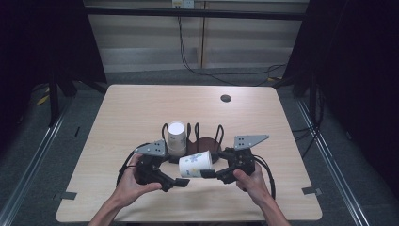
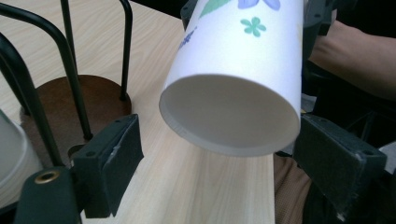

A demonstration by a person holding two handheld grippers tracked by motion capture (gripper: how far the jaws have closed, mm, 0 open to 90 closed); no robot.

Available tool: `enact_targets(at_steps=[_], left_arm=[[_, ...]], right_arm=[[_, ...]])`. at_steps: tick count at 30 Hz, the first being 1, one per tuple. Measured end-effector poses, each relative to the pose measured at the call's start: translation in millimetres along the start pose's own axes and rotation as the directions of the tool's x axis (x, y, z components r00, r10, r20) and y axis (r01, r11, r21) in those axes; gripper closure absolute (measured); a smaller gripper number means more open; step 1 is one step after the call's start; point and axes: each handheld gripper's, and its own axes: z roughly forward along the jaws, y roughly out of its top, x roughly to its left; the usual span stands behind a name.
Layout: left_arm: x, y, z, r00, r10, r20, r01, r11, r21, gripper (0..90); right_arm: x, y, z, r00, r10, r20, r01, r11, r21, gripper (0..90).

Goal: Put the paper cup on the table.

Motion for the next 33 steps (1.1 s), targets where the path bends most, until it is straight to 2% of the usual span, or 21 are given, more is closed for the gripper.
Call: enact_targets(at_steps=[5, 9, 12, 18, 20, 23, 26, 29, 30, 33], left_arm=[[1.4, -5.3, -8.2, 0.9992, 0.004, -0.04, -0.003, 0.9997, 0.024, 15.7], [5.2, -12.4, -15.9, 0.9969, -0.013, -0.077, 0.014, 0.9997, 0.021, 15.7], [7.0, -16.6, -20.6, 0.995, -0.016, -0.098, 0.02, 0.9992, 0.036, 15.7], [10.6, -19.9, -30.6, 0.9951, -0.038, -0.091, 0.039, 0.9991, 0.016, 15.7], [11.6, -20.3, -31.6, 0.9928, -0.04, -0.113, 0.043, 0.9988, 0.023, 15.7], [11.3, -21.9, -31.3, 0.9924, -0.041, -0.116, 0.046, 0.9983, 0.037, 15.8], [10.2, -24.2, -30.3, 0.9904, -0.057, -0.126, 0.061, 0.9976, 0.031, 15.8], [9.4, -25.7, -30.0, 0.9902, -0.039, -0.134, 0.049, 0.9967, 0.065, 15.9], [9.6, -26.6, -30.4, 0.9901, -0.043, -0.133, 0.051, 0.9969, 0.06, 15.9], [10.5, -29.0, -32.2, 0.9851, -0.043, -0.167, 0.051, 0.9976, 0.046, 15.9]], right_arm=[[-0.6, 0.7, -1.4, 0.9999, 0.005, 0.011, -0.005, 1.0, -0.002, 29.7], [-1.3, 0.5, -2.1, 0.9997, 0.012, 0.023, -0.012, 1.0, 0.011, 29.8], [-1.3, 1.3, -2.7, 0.9992, 0.014, 0.038, -0.015, 1.0, 0.016, 29.8], [-1.4, 3.7, -7.5, 0.997, 0.021, 0.074, -0.023, 0.999, 0.031, 30.0], [-2.1, 4.7, -9.9, 0.9949, 0.031, 0.096, -0.036, 0.998, 0.045, 30.0], [-2.8, 5.7, -14.8, 0.9916, 0.043, 0.122, -0.049, 0.997, 0.051, 30.2], [-2.4, 8.0, -21.5, 0.9895, 0.051, 0.135, -0.058, 0.997, 0.051, 30.4], [-2.3, 8.3, -26.8, 0.9862, 0.044, 0.16, -0.057, 0.995, 0.076, 30.4], [-2.9, 7.4, -28.5, 0.9859, 0.047, 0.16, -0.06, 0.995, 0.077, 30.4], [-4.5, 3.7, -32.4, 0.982, 0.059, 0.179, -0.075, 0.994, 0.081, 30.4]])
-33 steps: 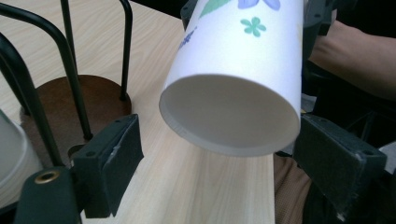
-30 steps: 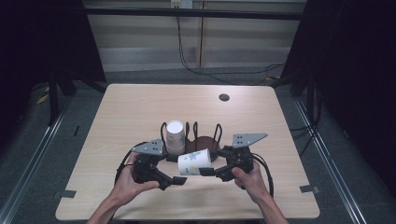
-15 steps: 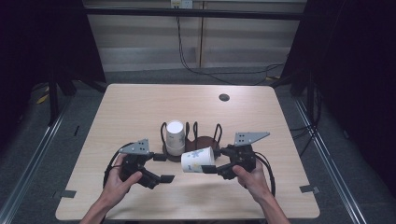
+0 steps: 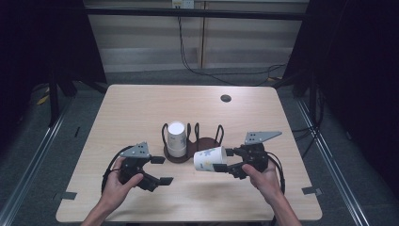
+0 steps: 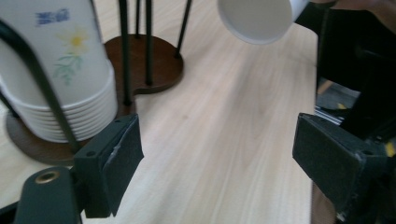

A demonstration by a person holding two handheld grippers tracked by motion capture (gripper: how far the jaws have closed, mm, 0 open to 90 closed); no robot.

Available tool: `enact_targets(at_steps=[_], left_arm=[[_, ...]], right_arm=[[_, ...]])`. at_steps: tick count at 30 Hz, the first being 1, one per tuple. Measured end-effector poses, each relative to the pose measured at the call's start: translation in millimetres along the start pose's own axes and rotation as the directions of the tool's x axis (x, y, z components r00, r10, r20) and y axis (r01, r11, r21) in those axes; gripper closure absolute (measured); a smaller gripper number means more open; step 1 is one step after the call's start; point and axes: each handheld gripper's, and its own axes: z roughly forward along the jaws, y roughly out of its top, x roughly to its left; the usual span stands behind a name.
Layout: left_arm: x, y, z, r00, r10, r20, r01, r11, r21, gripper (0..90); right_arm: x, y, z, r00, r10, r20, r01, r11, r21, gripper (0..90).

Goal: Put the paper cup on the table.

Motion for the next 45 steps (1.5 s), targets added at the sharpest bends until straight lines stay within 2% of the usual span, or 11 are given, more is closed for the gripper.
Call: enact_targets(at_steps=[4, 9, 12, 17, 20, 26, 36, 45], left_arm=[[2.0, -3.8, -1.2, 1.0, 0.001, -0.008, -0.001, 1.0, -0.004, 15.9], [4.0, -6.7, -4.4, 0.9999, 0.001, -0.013, -0.001, 1.0, -0.002, 15.9], [5.4, -9.0, -6.5, 0.9995, 0.0, -0.03, 0.0, 1.0, 0.001, 15.9], [9.6, -13.7, -8.9, 0.9985, -0.029, -0.047, 0.028, 0.9996, -0.005, 15.9], [11.2, -14.4, -10.6, 0.9981, -0.026, -0.055, 0.026, 0.9996, -0.007, 15.9], [11.9, -15.8, -9.6, 0.9983, -0.026, -0.053, 0.026, 0.9996, 0.006, 15.9], [11.0, -15.7, -8.5, 0.9987, -0.023, -0.045, 0.024, 0.9997, 0.012, 16.0], [10.9, -15.7, -9.4, 0.9989, -0.019, -0.043, 0.019, 0.9997, 0.013, 16.0]], right_arm=[[-1.9, -2.8, -4.5, 0.9998, -0.003, 0.022, 0.003, 1.0, 0.028, 30.4], [-4.0, -3.6, -12.7, 0.9985, 0.006, 0.054, -0.008, 0.999, 0.033, 30.4], [-6.3, -4.4, -16.6, 0.998, 0.009, 0.062, -0.011, 0.999, 0.037, 30.4], [-12.5, -4.7, -21.9, 0.9964, 0.022, 0.082, -0.025, 0.999, 0.04, 30.3], [-15.1, -3.3, -25.6, 0.9946, 0.022, 0.102, -0.028, 0.998, 0.058, 30.3], [-16.6, 1.5, -35.2, 0.9899, 0.005, 0.141, -0.019, 0.995, 0.097, 30.2], [-25.2, 3.3, -47.0, 0.982, 0.02, 0.188, -0.048, 0.988, 0.146, 29.8], [-31.7, 9.2, -55.4, 0.9725, 0.014, 0.232, -0.061, 0.979, 0.196, 29.8]])
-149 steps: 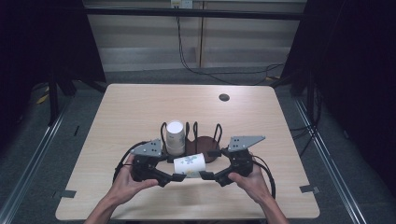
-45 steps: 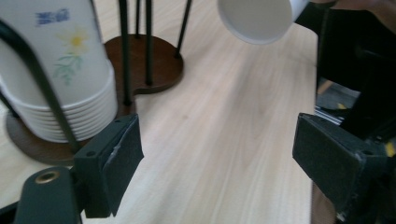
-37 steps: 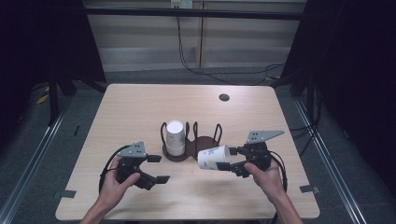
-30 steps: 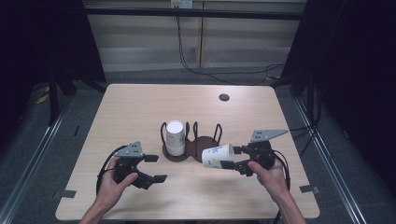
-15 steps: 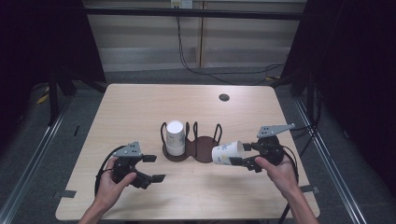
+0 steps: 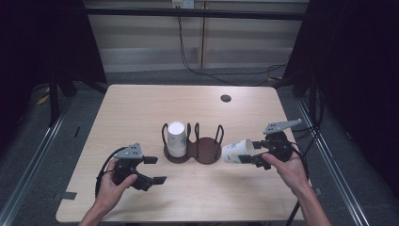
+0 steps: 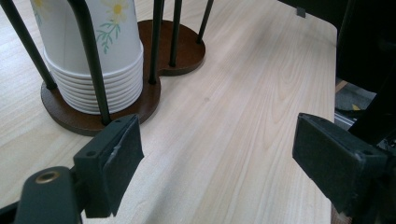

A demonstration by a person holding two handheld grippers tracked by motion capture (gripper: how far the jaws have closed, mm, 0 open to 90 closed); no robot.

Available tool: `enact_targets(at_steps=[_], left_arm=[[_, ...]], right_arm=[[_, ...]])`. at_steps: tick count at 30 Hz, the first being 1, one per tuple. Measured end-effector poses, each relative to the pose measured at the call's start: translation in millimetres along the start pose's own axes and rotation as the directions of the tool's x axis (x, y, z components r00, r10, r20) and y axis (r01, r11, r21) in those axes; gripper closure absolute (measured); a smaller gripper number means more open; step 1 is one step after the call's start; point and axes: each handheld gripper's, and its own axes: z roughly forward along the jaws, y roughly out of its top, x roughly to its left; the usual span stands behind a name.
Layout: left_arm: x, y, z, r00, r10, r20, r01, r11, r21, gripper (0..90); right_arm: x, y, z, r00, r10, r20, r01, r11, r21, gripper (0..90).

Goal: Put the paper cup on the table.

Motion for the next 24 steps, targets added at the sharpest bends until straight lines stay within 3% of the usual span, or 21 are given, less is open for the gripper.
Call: enact_targets(at_steps=[12, 24], left_arm=[[-1.4, 0.1, 2.2, 1.0, 0.005, -0.003, -0.005, 1.0, 0.008, 16.0], [-0.9, 0.5, 2.6, 0.9999, 0.016, 0.0, -0.016, 0.9998, 0.015, 16.0]], right_arm=[[-11.3, 8.9, -1.8, 0.9984, -0.004, 0.056, -0.001, 0.997, 0.081, 29.7], [-21.9, 21.4, -1.2, 0.9942, -0.001, 0.108, -0.017, 0.987, 0.162, 29.5]])
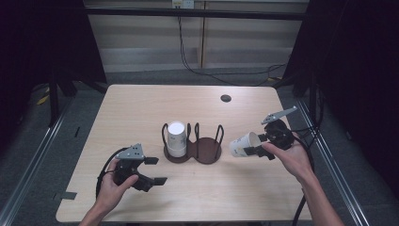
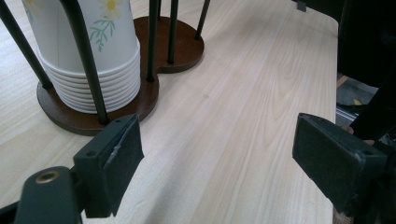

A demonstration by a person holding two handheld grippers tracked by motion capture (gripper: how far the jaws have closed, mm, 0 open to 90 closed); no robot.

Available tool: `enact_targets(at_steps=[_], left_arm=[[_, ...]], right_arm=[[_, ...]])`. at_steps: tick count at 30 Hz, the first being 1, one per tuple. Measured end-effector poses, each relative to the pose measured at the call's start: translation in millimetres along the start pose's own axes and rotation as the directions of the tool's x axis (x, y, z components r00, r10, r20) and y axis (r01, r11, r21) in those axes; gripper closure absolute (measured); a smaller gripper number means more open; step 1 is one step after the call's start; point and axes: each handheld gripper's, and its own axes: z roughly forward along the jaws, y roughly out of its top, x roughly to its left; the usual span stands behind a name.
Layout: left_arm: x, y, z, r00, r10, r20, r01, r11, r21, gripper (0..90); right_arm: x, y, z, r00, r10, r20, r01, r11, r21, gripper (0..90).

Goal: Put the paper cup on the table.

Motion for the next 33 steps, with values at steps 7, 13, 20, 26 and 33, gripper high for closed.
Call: enact_targets(at_steps=[7, 13, 20, 26, 33], left_arm=[[1.0, 0.6, -1.0, 0.9999, -0.003, -0.01, 0.003, 1.0, -0.008, 16.0], [0.8, 0.5, -1.4, 1.0, -0.003, -0.008, 0.003, 1.0, -0.005, 16.0], [1.5, 0.7, -0.3, 1.0, -0.007, -0.004, 0.007, 1.0, -0.005, 16.0], [0.6, 0.5, 1.3, 1.0, -0.001, 0.0, 0.001, 1.0, 0.009, 16.0], [0.6, 0.0, 1.8, 1.0, 0.004, 0.0, -0.004, 0.9998, 0.017, 16.0]], right_arm=[[-6.5, 6.8, 3.1, 0.9997, 0.016, 0.02, -0.017, 0.999, 0.049, 29.1], [-11.2, 13.5, 11.1, 0.999, 0.018, 0.042, -0.022, 0.995, 0.101, 28.9], [-17.4, 24.0, 19.8, 0.9983, 0.007, 0.058, -0.016, 0.988, 0.156, 28.5], [-19.7, 31.1, 26.9, 0.9962, -0.008, 0.087, -0.011, 0.978, 0.21, 27.6], [-25.1, 35.7, 35.8, 0.9917, -0.024, 0.126, -0.012, 0.96, 0.278, 26.5]])
